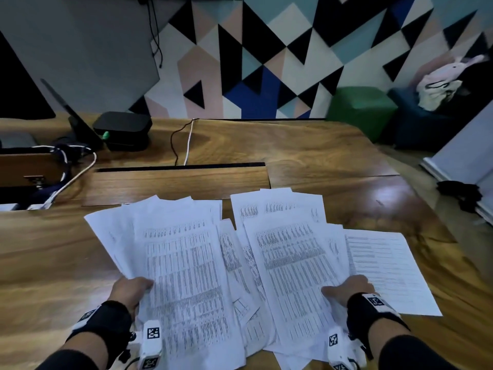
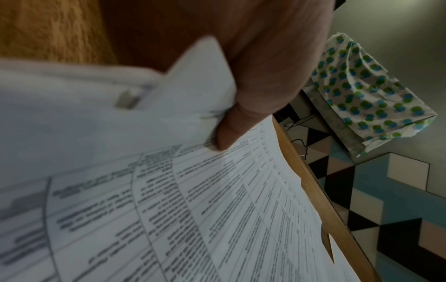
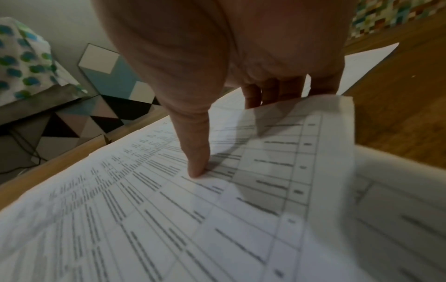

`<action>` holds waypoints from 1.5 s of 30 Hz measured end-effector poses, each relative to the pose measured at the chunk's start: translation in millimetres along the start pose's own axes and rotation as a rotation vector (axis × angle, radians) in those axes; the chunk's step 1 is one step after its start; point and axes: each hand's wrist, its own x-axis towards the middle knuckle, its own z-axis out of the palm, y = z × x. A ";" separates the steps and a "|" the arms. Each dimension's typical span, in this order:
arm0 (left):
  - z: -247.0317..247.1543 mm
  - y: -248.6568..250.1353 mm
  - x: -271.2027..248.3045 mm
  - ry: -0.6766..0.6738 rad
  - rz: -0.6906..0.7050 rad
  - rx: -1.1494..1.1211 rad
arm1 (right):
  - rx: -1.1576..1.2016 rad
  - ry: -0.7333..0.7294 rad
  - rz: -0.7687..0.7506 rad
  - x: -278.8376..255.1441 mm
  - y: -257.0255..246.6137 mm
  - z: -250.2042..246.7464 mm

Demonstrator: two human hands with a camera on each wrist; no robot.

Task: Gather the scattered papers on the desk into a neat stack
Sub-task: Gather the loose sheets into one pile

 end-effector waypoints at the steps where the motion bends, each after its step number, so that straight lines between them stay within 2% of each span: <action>1: 0.6 0.7 -0.4 0.005 0.004 0.005 | -0.024 -0.011 -0.022 11.0 -0.7 4.4; 4: 1.9 -0.2 1.6 0.003 0.018 0.005 | -0.096 -0.012 -0.081 -5.8 -14.3 -0.2; 7: 1.5 -1.2 4.0 0.003 0.025 0.026 | -0.126 0.054 -0.103 -25.6 -25.7 -2.0; 9: 2.1 1.3 -1.0 0.006 0.042 0.052 | -0.121 0.055 -0.088 -32.0 -29.4 2.9; 14: 6.0 4.1 -7.8 0.000 0.090 0.061 | -0.110 -0.008 -0.170 -37.7 -40.3 16.2; 19: 8.0 4.5 -9.0 0.013 0.080 0.068 | -0.228 0.023 -0.196 -44.1 -41.2 7.6; 21: 7.5 5.4 -9.5 -0.002 0.074 0.069 | -0.198 0.008 -0.222 -45.1 -40.9 7.7; 25: 8.2 7.5 -14.4 -0.025 0.060 0.074 | 0.268 -0.138 -0.289 -41.4 -41.5 13.1; 28: 8.6 9.6 -19.4 -0.065 0.048 0.075 | 0.550 -0.250 -0.341 -49.4 -47.6 -3.1; 32: 6.8 9.8 -23.5 -0.089 0.041 0.073 | 0.724 -0.205 -0.619 -75.5 -74.9 -43.6; 35: 5.7 6.2 -21.9 -0.109 0.047 0.073 | 1.053 -0.331 -0.802 -98.8 -98.2 -74.4; 37: 4.7 3.8 -22.0 -0.119 0.037 0.056 | 1.317 -0.425 -0.832 -113.1 -111.8 -89.8; 39: 4.8 1.4 -21.1 -0.129 0.036 0.050 | 1.456 -0.456 -0.814 -120.0 -121.7 -87.4; 41: 6.1 1.2 -21.6 -0.148 0.032 0.046 | 1.388 -0.437 -0.778 -124.4 -126.4 -65.3; 45: 6.1 4.2 -22.3 -0.146 0.039 0.012 | 0.888 -0.395 -0.655 -125.5 -121.1 1.0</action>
